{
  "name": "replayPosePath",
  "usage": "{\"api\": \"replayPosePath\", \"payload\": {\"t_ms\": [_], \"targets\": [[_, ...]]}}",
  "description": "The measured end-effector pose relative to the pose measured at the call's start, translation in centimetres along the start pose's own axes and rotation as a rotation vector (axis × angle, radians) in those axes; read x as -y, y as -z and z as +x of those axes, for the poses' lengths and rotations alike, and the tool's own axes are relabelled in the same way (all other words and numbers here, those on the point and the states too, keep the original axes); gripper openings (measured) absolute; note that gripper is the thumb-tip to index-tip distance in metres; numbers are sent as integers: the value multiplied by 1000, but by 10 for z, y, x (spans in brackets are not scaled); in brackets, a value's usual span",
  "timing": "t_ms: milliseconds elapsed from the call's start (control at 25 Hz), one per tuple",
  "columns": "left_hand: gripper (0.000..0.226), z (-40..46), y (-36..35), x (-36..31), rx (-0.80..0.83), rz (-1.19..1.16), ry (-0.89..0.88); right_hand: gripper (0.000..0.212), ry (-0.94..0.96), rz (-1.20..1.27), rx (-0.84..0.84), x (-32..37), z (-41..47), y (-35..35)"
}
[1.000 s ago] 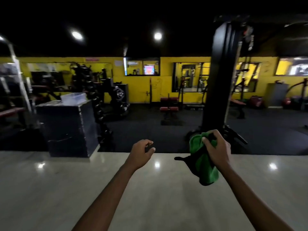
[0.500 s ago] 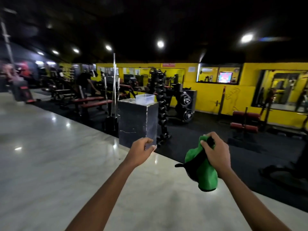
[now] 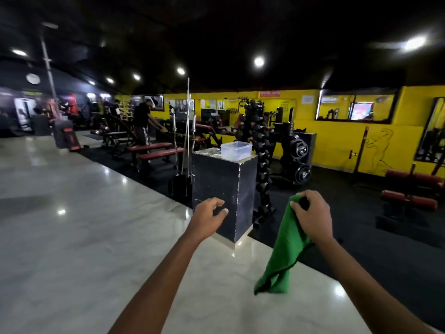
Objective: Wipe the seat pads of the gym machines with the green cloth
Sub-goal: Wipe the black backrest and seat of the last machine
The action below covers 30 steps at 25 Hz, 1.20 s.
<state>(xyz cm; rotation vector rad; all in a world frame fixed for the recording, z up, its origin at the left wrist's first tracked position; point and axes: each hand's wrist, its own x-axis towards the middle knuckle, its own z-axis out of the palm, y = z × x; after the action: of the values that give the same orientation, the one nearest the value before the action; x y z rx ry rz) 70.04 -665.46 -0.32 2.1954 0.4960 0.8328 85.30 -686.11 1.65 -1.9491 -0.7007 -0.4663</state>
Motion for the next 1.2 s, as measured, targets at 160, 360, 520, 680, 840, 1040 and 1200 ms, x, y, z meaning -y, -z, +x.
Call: {"api": "replayPosePath", "payload": {"t_ms": [160,360,520,680,840,1040,1200], "targets": [[32,71,-12,35,28,-1,-2,11,9,23,19,-6,74,-67],[31,189,-28,96,-13,3,18,10,100,47,83,-19,176,-158],[34,299,-47,140,-13,14,33,12,129,85,138,-36,283,-229],[33,404,-52,180,-45,13,48,9,121,91,103,-42,388,-293],[33,504,-69,231,-48,19,66,14,163,-22,105,-64,480,-365],[33,643,-87,290,-38,28,19,17,141,-18,-5,-83,598,-447],[31,780,-88,319,-12,61,-35,18,151,-104,-8,-86,705,-513]]}}
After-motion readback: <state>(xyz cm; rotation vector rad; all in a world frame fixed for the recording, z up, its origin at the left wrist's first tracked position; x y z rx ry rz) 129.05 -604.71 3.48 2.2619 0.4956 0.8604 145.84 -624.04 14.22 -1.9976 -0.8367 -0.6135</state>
